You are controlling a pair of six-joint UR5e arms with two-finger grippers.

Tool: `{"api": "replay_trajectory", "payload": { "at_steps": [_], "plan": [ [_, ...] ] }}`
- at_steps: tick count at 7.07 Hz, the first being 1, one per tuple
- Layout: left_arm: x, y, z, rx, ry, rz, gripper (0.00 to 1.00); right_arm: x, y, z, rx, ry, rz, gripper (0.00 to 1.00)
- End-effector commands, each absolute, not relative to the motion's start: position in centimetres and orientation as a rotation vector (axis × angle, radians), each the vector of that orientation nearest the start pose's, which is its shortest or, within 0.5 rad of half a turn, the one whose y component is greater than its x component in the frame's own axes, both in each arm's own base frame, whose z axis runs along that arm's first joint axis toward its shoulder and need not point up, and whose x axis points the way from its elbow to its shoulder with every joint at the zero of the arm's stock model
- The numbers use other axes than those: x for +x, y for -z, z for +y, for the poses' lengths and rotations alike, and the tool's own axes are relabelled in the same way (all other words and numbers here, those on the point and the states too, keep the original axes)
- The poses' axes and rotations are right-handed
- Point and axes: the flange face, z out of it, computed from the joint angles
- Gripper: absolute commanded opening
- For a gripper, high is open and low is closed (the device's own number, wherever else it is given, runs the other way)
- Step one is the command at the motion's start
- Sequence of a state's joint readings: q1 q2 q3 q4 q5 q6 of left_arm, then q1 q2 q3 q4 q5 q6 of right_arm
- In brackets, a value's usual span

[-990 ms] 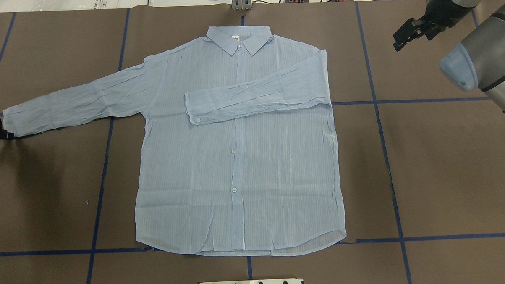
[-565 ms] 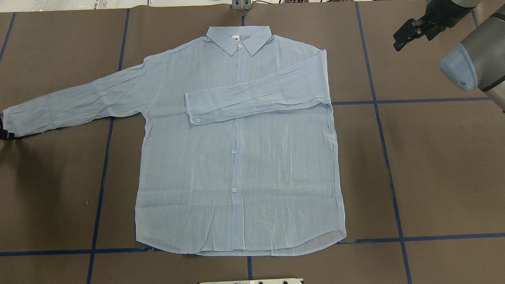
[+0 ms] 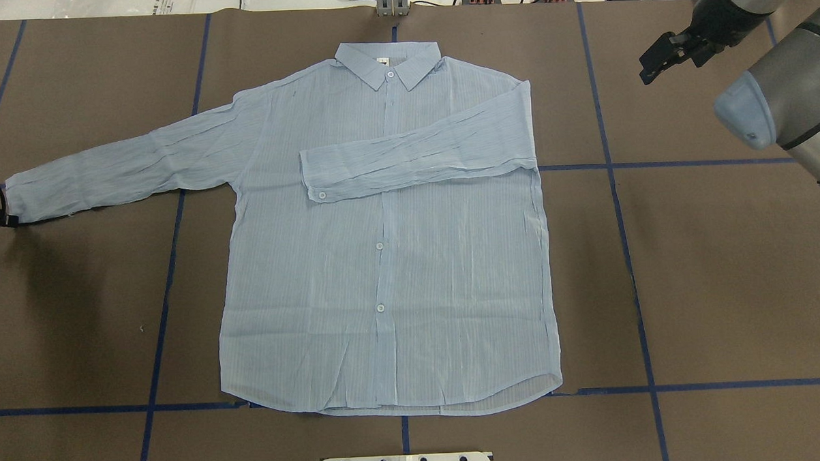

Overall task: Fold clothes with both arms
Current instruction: 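Grasp the cuff of the other sleeve with the left gripper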

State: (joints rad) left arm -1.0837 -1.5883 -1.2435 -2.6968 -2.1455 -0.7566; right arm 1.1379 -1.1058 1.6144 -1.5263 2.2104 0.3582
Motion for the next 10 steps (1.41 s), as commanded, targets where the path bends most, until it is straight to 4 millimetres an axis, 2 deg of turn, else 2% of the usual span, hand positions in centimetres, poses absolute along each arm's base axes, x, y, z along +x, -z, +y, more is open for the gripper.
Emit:
{"api": "replay_trajectory", "payload": {
  "at_steps": [1, 3, 5, 6, 7, 8, 9, 10],
  "plan": [
    [17.3, -64.9, -49.2, 0.372, -0.020, 0.961, 0.00, -20.9, -36.5, -62.9, 0.255, 0.245, -0.783, 1.00],
    [17.5, -58.9, -49.4, 0.378, -0.067, 1.061, 0.00, -20.9, -36.4, -62.9, 0.256, 0.241, -0.785, 1.00],
    [19.8, -49.2, -53.2, 0.301, -0.027, 1.100, 0.00, -20.8, -36.5, -62.7, 0.255, 0.242, -0.787, 1.00],
    [21.1, -42.8, -55.1, 0.260, 0.038, 1.122, 0.00, -20.8, -36.5, -62.6, 0.255, 0.242, -0.787, 1.00],
    [24.0, -37.1, -56.5, 0.213, 0.088, 1.159, 0.00, -20.7, -36.4, -62.3, 0.259, 0.243, -0.788, 1.00],
    [31.2, -32.5, -55.2, 0.123, 0.092, 1.215, 0.00, -20.6, -36.4, -62.1, 0.262, 0.243, -0.789, 1.00],
    [37.2, -28.4, -54.4, 0.060, 0.151, 1.244, 0.00, -20.5, -36.4, -62.0, 0.262, 0.244, -0.789, 1.00],
    [41.3, -25.3, -53.4, 0.031, 0.180, 1.265, 0.00, -20.5, -36.6, -62.0, 0.260, 0.243, -0.786, 1.00]
  ]
}}
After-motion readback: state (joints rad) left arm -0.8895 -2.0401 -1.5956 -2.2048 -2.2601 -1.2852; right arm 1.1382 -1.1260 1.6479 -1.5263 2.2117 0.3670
